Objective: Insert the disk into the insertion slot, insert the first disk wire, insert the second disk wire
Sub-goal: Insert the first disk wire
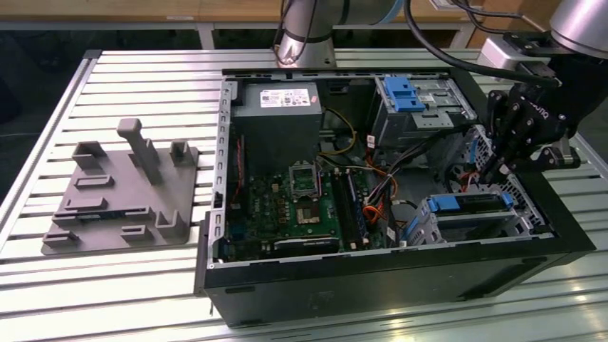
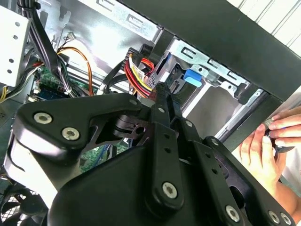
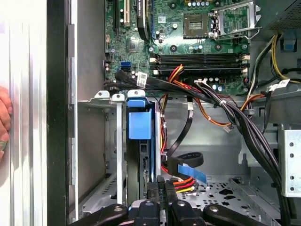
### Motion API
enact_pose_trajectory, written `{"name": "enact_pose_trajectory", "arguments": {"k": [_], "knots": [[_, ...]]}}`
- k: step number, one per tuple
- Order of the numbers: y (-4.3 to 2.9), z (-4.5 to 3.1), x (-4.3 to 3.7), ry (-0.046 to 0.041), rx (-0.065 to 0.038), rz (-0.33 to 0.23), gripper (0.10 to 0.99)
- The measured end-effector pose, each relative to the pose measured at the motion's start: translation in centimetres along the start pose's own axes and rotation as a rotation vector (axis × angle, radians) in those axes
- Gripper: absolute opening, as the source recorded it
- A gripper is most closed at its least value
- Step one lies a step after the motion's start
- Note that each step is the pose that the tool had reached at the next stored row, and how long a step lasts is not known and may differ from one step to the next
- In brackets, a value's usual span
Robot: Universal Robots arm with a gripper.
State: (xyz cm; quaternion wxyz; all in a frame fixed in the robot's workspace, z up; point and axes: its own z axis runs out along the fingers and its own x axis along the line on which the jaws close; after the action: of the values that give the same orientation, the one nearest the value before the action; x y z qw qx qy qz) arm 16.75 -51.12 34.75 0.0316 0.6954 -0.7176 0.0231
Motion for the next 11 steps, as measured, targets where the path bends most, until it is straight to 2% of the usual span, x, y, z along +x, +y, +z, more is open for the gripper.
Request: {"name": "enact_pose_trajectory", "arguments": {"k": [11], "knots": [[-0.10,0.22,0.51,0.0001,0.001,-0.009,0.165]]}}
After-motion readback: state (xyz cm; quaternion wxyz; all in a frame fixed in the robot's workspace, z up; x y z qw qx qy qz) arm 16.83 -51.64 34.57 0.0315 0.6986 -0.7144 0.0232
